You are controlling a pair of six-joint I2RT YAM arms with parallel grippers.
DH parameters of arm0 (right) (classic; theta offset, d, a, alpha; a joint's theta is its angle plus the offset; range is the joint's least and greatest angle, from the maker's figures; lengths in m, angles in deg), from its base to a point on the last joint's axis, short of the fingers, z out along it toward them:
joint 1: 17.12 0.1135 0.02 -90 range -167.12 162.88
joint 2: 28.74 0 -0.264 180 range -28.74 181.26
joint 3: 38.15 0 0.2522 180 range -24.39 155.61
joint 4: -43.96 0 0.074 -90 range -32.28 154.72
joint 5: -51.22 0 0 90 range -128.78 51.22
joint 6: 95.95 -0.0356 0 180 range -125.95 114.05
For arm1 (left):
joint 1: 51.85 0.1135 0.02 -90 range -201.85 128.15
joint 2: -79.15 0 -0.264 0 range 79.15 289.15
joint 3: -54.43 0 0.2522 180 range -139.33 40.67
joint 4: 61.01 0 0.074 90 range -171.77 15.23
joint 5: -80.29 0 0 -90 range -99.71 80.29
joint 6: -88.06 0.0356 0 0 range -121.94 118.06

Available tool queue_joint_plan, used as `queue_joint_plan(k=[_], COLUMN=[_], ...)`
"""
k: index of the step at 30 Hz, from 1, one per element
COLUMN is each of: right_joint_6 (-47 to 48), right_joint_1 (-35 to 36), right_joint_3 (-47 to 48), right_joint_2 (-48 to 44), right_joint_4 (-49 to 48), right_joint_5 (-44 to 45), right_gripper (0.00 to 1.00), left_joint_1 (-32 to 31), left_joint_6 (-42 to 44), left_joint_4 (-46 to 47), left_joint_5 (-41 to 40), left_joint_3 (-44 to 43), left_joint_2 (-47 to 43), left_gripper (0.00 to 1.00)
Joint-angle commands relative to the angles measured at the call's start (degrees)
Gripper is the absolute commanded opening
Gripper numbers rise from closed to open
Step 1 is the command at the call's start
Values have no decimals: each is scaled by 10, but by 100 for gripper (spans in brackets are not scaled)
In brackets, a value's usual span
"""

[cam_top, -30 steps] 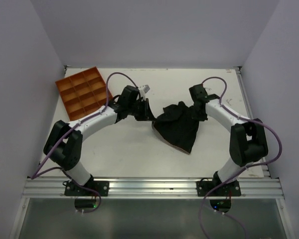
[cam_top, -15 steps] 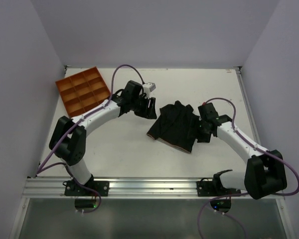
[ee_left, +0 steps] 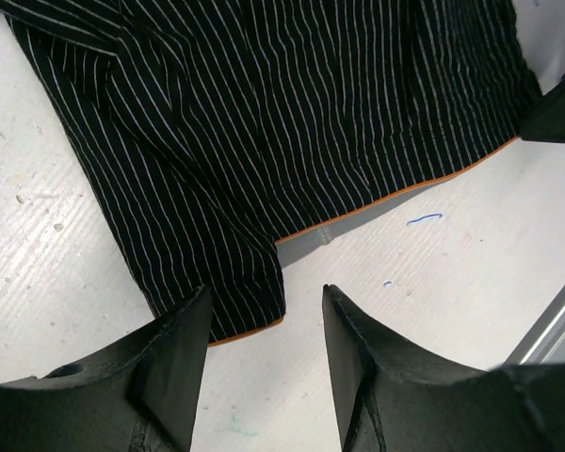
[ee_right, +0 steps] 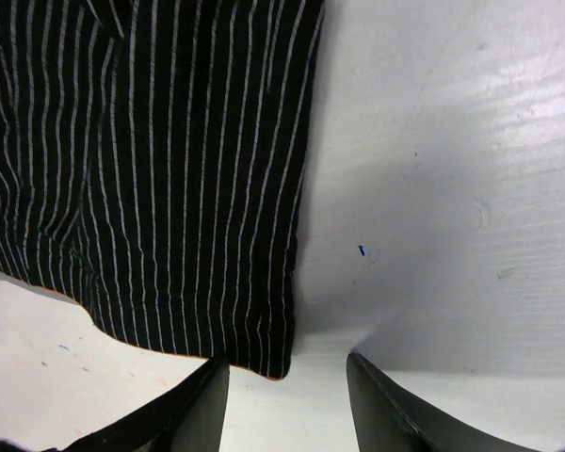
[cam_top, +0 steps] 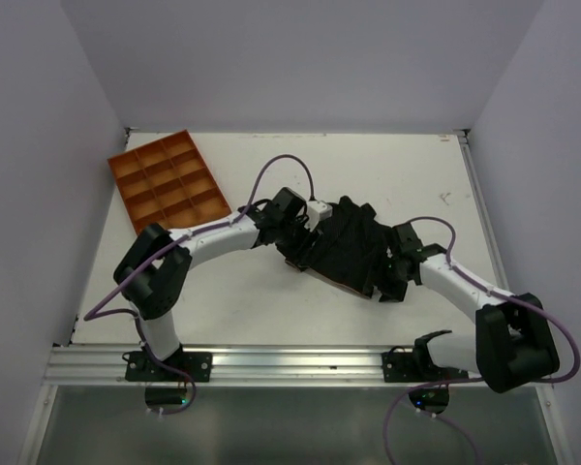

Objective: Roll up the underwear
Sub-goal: Flatten the underwear

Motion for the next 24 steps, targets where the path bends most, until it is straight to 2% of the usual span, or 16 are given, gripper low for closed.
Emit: queue_joint_plan(k=[1,7,17,19,20,22,23,24], right_joint_6=[-22,-21,-19,-21,-21,-19,-17,-16], right_joint_1=[1,1,1,2,1,1,1,1], right_joint_3=[-16,-26,-29,-31,-31,-29,-23,-19], right_joint_2=[-20,-27,-22,-22,-23,-23,-25,-25], right_joint_4=[-38,-43,-50,-52,-51,-40,-36,-32], right_joint_5=[-17,-20,-20,-20,-19,-12,-4,-2], right_gripper=[56,56,54,53,50,45,35,29], left_joint_1=[-8,-34,-52,-56,-56,-56,-56,-56], left_joint_6=[26,27,24,24,22,20,17,16], left_joint_4=[31,33,54,53,52,50,45,40], left_joint_5=[-44,-104,-120,-121,-121,-122,-125,-129], left_joint_3=[15,29,43,43,44,43,40,37], left_joint_2=[-8,19,39,41,41,37,31,28], left_gripper=[54,52,51,46,34,19,10,6])
